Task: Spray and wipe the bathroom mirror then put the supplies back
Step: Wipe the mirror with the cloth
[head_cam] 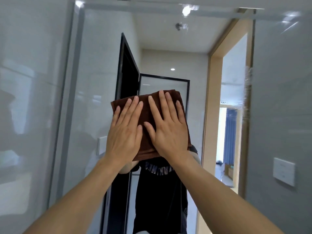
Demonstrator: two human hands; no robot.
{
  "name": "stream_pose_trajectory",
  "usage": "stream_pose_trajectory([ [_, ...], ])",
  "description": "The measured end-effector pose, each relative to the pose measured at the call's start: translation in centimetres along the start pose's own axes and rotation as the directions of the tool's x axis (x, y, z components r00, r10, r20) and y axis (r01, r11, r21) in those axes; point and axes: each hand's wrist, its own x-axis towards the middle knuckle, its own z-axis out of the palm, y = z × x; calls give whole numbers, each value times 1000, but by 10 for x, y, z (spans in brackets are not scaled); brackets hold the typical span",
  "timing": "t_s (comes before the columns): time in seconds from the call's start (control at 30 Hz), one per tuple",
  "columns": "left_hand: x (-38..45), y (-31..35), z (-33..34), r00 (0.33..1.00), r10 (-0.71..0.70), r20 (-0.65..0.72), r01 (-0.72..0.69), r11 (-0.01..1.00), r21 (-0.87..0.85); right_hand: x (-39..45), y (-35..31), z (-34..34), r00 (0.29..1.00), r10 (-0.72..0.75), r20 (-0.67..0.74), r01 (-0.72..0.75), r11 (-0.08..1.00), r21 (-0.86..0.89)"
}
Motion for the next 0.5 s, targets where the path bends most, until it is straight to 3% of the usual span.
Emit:
stream_pose_trajectory([
  [0.17, 12, 39, 0, 999, 44, -32, -48, 988, -148, -11, 59, -17, 1000, -20, 5, 20, 998, -64],
  [0.33, 27, 89, 10, 992, 89, -90, -99, 988, -115, -33, 144, -39, 999, 40, -14, -42, 989, -141],
  [0.5, 35, 135, 29, 990, 136, -30, -138, 987, -82, -55, 234, -65, 985, 165, -54, -173, 962, -210],
])
